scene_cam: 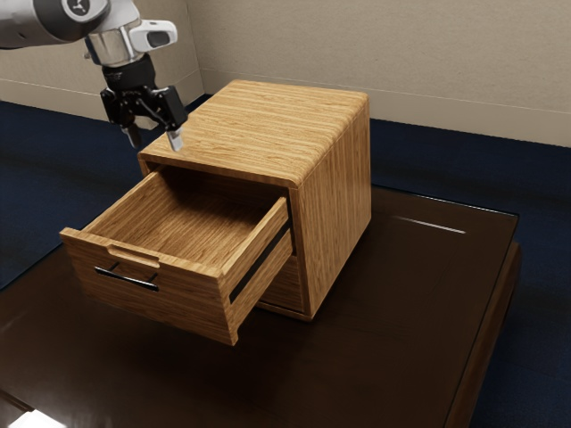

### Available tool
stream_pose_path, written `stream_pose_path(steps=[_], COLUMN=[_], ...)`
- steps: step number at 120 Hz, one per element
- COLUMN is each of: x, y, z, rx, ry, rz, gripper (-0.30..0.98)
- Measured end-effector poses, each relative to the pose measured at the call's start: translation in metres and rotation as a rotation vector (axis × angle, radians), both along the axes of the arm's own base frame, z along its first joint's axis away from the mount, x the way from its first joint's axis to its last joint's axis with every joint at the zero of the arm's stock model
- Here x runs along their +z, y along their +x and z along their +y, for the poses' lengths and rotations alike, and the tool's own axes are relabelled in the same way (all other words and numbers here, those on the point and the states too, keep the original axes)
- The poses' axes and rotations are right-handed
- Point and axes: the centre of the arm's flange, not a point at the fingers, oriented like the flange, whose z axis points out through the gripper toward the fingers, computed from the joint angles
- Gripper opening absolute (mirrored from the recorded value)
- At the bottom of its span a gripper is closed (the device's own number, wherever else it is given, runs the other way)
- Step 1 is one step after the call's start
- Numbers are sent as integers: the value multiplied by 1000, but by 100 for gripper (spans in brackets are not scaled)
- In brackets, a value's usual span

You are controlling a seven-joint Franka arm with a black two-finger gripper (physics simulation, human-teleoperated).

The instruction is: Push the drawer handle with one arm to close the drawer

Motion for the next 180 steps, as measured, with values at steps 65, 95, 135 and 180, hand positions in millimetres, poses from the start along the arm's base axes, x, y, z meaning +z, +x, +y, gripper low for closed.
stream_pose_path(steps=[65, 95, 135, 180], x=[-51, -108, -113, -108], y=[-260, -235, -198, -150], z=[-74, -97, -92, -69], rx=[-124, -119, -54, 25], ry=[109, 81, 46, 45], rz=[18, 141, 88, 58], gripper=[27, 12, 3, 2])
